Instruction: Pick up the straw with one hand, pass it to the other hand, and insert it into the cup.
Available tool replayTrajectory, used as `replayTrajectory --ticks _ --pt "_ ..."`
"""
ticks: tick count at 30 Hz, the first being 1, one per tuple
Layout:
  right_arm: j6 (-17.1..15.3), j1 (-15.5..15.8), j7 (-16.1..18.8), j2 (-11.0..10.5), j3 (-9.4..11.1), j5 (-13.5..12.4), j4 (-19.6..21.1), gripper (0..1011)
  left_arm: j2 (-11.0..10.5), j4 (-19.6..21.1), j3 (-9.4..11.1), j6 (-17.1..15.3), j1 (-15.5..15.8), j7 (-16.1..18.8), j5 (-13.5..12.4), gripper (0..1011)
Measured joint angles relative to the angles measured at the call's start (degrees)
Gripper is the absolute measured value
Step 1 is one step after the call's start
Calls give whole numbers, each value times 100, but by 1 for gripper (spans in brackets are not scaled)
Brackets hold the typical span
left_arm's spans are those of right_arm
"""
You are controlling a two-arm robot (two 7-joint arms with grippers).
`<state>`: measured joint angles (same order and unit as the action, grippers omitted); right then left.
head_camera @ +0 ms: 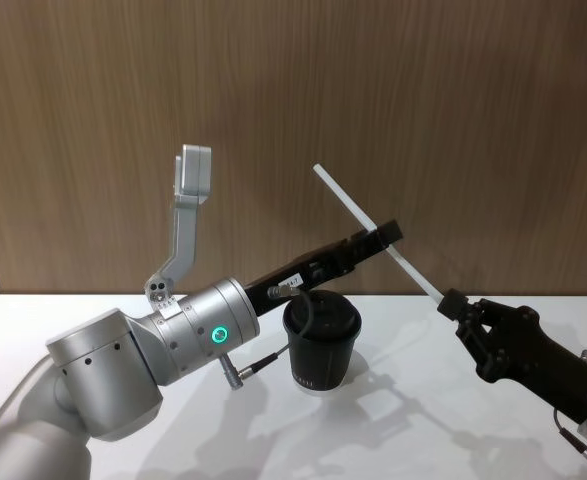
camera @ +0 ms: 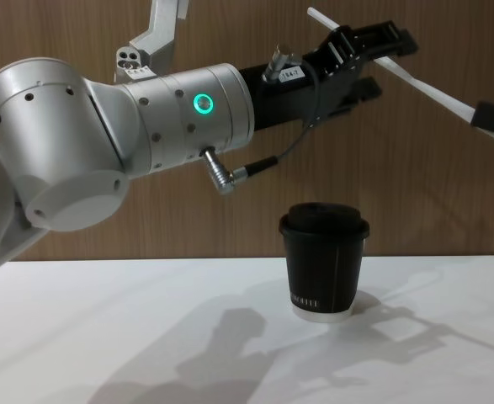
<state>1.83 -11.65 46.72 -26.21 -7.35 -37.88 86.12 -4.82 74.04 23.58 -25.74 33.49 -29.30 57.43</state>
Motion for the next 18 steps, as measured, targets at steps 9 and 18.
replayTrajectory --ticks 9,18 --pt "0 0 0 0 0 0 0 17 4 -14 5 7 7 1 -2 400" --pt "-1 0 0 0 -1 0 0 17 9 -19 9 10 12 -3 -2 134"
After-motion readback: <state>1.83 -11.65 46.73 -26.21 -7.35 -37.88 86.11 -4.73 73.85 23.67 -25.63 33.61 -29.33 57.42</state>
